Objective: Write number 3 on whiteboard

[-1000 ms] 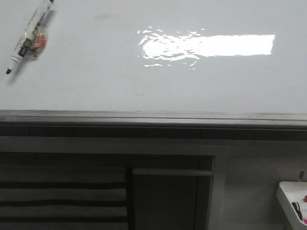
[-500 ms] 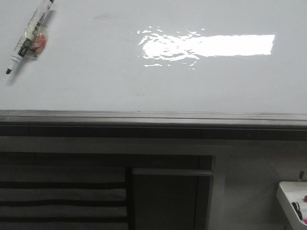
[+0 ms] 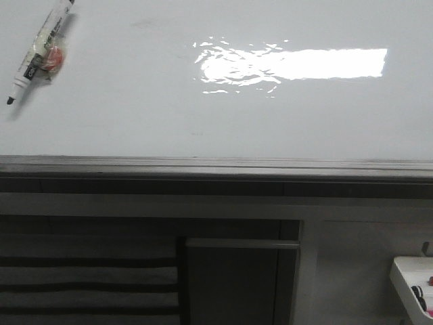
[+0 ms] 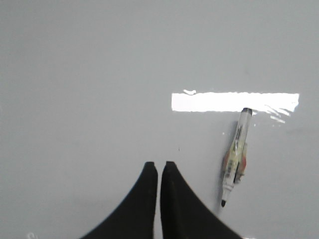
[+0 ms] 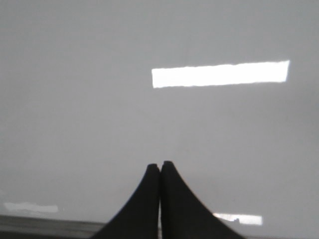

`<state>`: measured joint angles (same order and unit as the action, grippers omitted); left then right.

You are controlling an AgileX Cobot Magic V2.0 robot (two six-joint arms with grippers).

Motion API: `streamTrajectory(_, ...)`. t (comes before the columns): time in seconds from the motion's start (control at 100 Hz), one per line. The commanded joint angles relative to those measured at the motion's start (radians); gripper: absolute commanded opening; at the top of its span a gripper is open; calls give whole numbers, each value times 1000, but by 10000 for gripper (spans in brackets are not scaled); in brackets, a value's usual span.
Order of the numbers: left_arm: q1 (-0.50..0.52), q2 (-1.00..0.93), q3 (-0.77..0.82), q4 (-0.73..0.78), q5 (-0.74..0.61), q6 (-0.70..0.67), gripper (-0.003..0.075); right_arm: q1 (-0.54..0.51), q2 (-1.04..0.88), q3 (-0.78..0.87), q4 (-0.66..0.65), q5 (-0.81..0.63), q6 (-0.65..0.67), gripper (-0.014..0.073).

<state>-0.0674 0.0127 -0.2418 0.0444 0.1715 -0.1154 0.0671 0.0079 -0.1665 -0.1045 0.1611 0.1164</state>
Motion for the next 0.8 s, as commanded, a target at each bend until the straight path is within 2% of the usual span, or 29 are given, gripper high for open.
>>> streamTrajectory(0.0,1,71,-125,-10,50,-12,-19,-7,67,-141,4,22,-11,-78)
streamTrajectory(0.11,1,185,-242,21,174,-11,-19,-7,172,-268,4,154,-11,-78)
streamTrajectory(0.22,1,260,-296,23,218,-11,-19,-7,260,-355,4,223,-11,-78)
streamTrajectory(0.42,1,320,-292,18,229,-11,-19,-7,328,-365,4,199,-11,-78)
streamTrajectory(0.79,1,341,-292,16,223,-11,-19,-7,331,-365,4,178,-11,-78)
